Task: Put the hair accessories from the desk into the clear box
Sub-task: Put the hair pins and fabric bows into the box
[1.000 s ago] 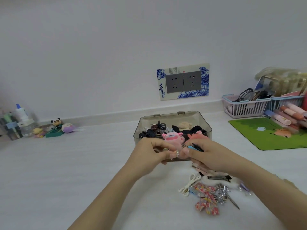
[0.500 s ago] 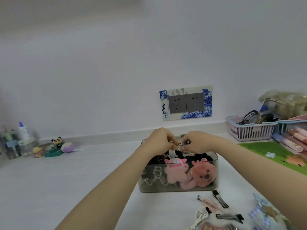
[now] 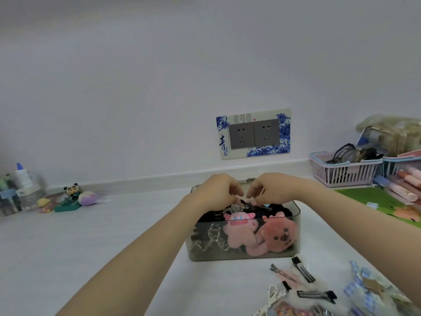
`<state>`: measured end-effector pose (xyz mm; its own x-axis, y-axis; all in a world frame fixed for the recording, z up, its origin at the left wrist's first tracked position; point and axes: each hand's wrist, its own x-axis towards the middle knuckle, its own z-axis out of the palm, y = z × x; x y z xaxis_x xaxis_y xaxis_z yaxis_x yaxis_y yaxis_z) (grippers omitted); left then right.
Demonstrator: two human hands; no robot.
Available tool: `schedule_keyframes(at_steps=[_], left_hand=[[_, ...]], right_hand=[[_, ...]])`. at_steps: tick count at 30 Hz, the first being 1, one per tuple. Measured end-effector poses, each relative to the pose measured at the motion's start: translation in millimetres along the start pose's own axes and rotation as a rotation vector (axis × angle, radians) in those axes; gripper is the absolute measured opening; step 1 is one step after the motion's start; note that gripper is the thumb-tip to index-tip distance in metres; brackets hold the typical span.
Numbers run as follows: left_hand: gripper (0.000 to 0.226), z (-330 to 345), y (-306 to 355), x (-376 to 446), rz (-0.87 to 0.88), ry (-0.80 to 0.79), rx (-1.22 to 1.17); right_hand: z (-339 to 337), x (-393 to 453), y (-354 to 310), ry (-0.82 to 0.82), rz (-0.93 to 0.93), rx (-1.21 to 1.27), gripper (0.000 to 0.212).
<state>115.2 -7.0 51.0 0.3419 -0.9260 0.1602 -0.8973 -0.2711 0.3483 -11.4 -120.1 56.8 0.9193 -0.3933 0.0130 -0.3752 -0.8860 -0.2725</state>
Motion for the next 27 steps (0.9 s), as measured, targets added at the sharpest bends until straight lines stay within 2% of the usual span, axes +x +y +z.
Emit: schedule_keyframes(at_steps=[7, 10, 13, 19, 27], left_hand=[[0.012, 0, 38, -50, 0.135, 0.191, -0.097], [0.010, 11, 52, -75, 0.180, 0.177, -0.127], [0.011, 28, 58, -88, 0.193, 0.084, -0.166], [0.019, 64, 57, -89, 0.125, -0.124, -0.129], [0.023, 85, 42, -89, 0.124, -0.102, -0.117]], right_hand=[[-2, -60, -8, 0.274, -0.084, 0.093, 0.018], [7, -96, -9, 0.310, -0.130, 0.141, 0.016], [18, -118, -4, 0.294, -0.088, 0.151, 0.012], [41, -121, 11, 0.136, 0.088, 0.023, 0.006], [69, -114, 22, 0.122, 0.226, 0.118, 0.024]])
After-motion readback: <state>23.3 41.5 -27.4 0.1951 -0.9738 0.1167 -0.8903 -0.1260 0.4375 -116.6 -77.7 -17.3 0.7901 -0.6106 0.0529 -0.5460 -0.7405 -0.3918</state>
